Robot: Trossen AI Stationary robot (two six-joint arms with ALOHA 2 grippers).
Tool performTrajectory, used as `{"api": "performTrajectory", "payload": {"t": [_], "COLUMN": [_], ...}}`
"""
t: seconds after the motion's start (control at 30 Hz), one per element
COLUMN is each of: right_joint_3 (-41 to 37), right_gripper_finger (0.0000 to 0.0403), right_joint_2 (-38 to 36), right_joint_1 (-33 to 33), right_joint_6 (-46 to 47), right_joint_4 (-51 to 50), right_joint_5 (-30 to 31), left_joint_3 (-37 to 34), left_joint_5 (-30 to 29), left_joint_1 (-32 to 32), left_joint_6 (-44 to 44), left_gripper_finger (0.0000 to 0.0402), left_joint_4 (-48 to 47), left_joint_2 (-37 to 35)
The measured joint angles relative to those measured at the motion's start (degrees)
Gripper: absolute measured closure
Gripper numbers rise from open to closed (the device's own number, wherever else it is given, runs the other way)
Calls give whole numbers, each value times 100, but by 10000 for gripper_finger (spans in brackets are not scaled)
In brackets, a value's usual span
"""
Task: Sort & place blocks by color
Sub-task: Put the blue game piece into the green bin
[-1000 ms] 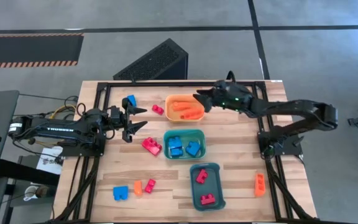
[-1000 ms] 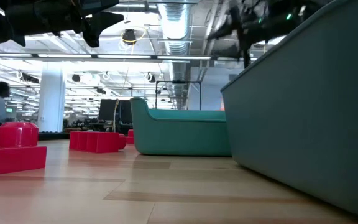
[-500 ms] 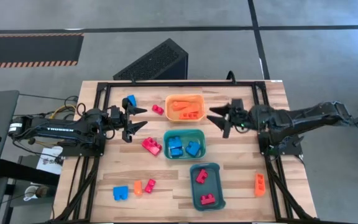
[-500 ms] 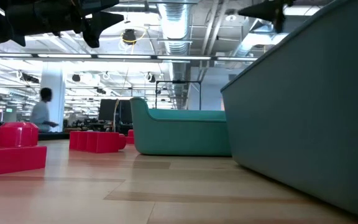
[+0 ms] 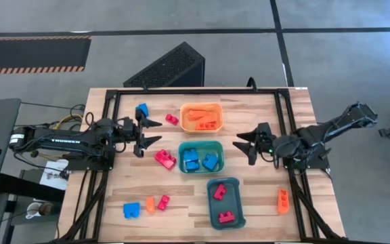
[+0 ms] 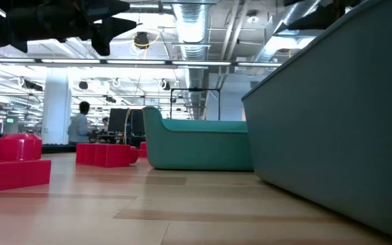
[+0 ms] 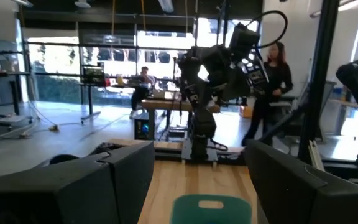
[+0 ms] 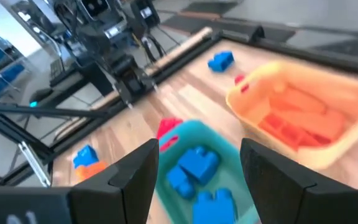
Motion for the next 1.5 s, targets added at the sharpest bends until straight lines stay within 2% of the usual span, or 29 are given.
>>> {"api": "performTrajectory", "payload": {"t": [0.13, 0.27, 0.4, 0.5, 0.57, 0.63, 0.73, 0.87, 0.93, 1.1, 1.33, 1.5], "right_joint_3": [0, 0, 70, 292, 508, 716, 1026, 1288, 1352, 1377, 1375, 1375], "right_gripper_finger": [156, 165, 174, 178, 179, 179, 179, 179, 179, 179, 179, 179], "right_joint_2": [97, 364, 731, 1013, 1224, 1403, 1668, 1940, 2043, 2157, 2151, 2151], "right_joint_1": [81, 91, 71, 27, 0, 0, 0, 4, 24, 40, 38, 35], "right_joint_6": [534, 684, 694, 692, 655, 532, 316, 130, 74, 6, 18, 14], "right_joint_4": [-430, -484, -540, -650, -734, -871, -930, -971, -977, -1015, -1035, -1017], "right_joint_5": [-1, -78, -282, -514, -628, -644, -662, -742, -789, -791, -765, -764], "left_joint_3": [0, 0, 1, 136, 304, 508, 773, 1032, 1139, 1396, 1510, 1593], "left_joint_5": [246, 558, 612, 516, 200, -352, -1311, -2907, -3295, -2596, -2204, -1714], "left_joint_1": [0, 0, 0, -1, -2, 0, 0, 84, 255, 1194, 2679, 3607], "left_joint_6": [7, 19, 85, 127, 182, 201, 180, -84, -251, -278, -775, -956], "left_gripper_finger": [164, 164, 164, 164, 164, 164, 164, 164, 161, 140, 85, 53], "left_joint_4": [-28, -57, -160, -607, -1130, -1891, -3041, -4075, -4461, -5662, -5724, -5596], "left_joint_2": [0, 0, -2, -1, -2, 23, 113, 197, 216, 384, 913, 1614]}}
